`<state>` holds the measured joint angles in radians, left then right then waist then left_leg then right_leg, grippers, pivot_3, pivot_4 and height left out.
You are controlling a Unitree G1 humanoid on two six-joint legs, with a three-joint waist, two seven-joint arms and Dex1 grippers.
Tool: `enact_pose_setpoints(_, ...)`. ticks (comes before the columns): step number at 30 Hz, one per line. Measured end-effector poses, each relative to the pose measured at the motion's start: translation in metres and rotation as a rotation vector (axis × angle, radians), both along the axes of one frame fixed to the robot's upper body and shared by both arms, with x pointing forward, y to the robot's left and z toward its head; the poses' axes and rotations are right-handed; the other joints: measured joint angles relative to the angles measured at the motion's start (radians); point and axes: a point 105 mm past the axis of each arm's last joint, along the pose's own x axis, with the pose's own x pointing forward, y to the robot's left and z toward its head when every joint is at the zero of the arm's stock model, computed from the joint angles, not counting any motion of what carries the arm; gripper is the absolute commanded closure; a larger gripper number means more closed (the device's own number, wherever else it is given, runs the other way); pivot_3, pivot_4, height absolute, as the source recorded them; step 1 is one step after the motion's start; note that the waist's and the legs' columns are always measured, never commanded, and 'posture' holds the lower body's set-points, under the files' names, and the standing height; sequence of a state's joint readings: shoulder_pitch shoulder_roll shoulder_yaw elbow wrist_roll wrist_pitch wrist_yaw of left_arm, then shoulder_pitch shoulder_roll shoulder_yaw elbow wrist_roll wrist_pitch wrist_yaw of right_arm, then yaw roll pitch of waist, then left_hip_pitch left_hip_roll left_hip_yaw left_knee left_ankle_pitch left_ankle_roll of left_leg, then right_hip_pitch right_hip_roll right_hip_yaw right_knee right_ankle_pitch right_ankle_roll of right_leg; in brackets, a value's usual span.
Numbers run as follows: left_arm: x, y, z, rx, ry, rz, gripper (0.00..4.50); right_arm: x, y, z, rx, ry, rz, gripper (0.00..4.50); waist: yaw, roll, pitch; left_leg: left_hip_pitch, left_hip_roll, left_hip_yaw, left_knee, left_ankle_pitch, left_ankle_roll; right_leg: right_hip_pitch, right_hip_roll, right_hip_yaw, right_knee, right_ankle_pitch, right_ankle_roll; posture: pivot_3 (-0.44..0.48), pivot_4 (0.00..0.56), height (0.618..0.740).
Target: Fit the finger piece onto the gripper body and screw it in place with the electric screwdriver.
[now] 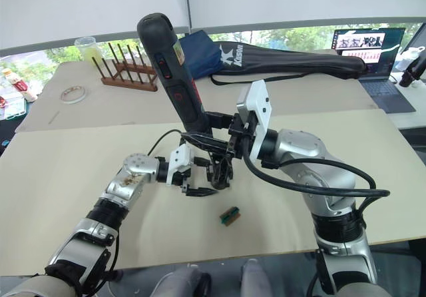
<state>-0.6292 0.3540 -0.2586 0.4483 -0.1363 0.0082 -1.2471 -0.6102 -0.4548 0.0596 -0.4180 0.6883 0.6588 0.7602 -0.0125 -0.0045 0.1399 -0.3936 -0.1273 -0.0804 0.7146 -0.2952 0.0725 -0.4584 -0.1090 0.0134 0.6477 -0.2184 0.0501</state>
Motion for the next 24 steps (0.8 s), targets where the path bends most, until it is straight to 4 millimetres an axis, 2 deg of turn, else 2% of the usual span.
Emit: enact_pose_setpoints(24, 0.0, -0.0002, 0.0001, -0.001, 0.0, 0.0, 0.0, -0.0006, -0.0005, -0.0087, -0.007, 0.028, -0.002, 2.54, 0.0, 0.0, 0.0, 0.0, 0.0, 0.0, 0.0, 0.0, 0.0, 0.0, 0.0, 0.0, 0.0, 0.0, 0.0, 0.0, 0.15, 0.74)
